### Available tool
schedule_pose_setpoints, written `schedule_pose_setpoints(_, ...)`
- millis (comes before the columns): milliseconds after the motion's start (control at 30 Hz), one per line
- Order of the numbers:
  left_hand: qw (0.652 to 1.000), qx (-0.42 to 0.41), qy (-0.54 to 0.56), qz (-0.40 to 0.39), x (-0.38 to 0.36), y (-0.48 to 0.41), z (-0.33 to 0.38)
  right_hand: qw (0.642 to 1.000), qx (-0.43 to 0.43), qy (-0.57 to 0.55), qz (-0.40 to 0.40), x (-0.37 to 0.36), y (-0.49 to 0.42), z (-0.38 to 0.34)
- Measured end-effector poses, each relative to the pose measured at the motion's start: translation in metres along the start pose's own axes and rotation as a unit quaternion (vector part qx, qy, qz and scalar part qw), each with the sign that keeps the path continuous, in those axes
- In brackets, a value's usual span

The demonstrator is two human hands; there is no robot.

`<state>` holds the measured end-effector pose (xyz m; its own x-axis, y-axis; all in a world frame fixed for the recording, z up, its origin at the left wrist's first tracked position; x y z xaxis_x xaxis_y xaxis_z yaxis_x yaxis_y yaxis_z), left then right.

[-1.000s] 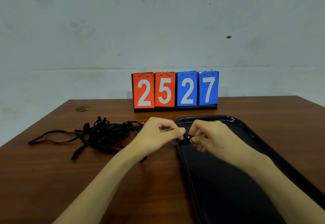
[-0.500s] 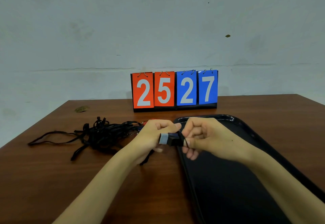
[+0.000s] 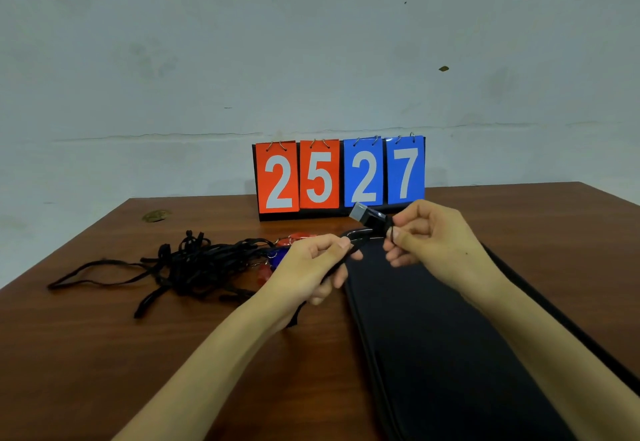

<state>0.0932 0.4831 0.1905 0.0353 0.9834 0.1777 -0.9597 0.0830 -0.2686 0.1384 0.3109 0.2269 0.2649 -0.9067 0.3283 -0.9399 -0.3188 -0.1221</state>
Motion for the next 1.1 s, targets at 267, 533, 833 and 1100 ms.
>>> schedule_pose_setpoints(267,0.998,0.012,-0.015,-0.054,-0.009,0.002,0.001,0.982,0.037,0.163,0.085,-0.008,0.002,0.009)
schedule_pose_setpoints(533,0.998,-0.004,-0.041,-0.055,0.001,0.001,0.007,0.951,0.065,0.301,-0.039,-0.015,0.002,0.009)
schedule_pose_setpoints(833,0.988,0.012,-0.072,-0.137,0.015,0.005,0.015,0.947,0.007,0.215,-0.239,-0.021,0.012,0.006)
schedule_pose_setpoints(1100,0.987,0.035,-0.081,-0.132,0.014,0.006,0.008,0.947,-0.005,0.122,-0.297,-0.026,0.017,0.000)
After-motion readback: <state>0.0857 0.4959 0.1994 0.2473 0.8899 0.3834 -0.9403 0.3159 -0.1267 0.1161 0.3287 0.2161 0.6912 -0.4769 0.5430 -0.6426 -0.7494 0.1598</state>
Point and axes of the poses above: each hand's wrist, its own y-axis away from the middle knuckle, its own x-axis out of the back of the hand, z = x × y, the point moved 3 cm from there along -y, towards the middle knuckle, and after that the axes turned 9 degrees about -x, right-handed, at the moved point
